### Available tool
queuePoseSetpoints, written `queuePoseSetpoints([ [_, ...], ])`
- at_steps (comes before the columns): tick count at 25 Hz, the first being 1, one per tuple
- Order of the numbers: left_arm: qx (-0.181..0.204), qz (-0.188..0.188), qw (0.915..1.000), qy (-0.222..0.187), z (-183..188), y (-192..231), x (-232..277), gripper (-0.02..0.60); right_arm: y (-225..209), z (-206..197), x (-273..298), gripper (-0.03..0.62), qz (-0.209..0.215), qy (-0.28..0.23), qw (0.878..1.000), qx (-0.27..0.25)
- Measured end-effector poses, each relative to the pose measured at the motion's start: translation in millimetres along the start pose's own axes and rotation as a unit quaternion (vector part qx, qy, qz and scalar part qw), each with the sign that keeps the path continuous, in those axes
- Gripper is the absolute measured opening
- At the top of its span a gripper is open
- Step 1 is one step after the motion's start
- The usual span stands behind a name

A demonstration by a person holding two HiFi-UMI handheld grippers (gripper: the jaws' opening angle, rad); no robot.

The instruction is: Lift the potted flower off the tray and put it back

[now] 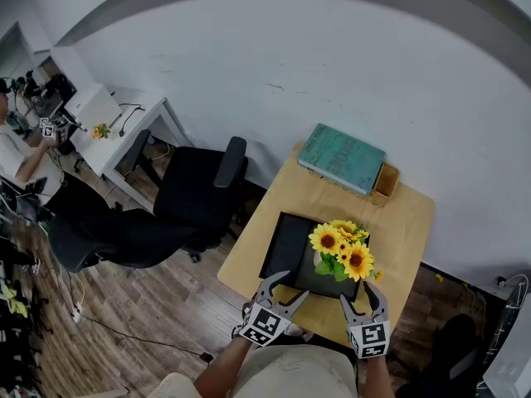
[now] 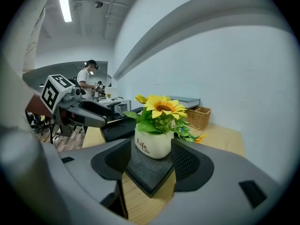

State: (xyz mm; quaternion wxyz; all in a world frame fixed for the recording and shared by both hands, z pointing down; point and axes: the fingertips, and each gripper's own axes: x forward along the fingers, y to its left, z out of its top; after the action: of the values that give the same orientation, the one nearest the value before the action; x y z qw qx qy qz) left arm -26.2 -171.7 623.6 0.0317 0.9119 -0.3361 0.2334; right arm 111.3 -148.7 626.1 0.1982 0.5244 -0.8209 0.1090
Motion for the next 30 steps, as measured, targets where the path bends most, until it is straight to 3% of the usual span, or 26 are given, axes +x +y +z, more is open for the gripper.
queuePoseSetpoints([
  [10,0.020,-0.021,0.9993,0.023,1,3,33,0.250,-16,-2,24,0.291,0.020,0.010,1.000,-0.001],
  [19,0.057,-0.060,0.9950,0.055,-2,-1,70,0.258,-19,-13,51,0.336,0.066,0.038,0.997,-0.013],
  [30,0.071,-0.087,0.9915,0.067,-1,-3,99,0.261,-24,-11,77,0.350,0.108,0.032,0.993,-0.022],
])
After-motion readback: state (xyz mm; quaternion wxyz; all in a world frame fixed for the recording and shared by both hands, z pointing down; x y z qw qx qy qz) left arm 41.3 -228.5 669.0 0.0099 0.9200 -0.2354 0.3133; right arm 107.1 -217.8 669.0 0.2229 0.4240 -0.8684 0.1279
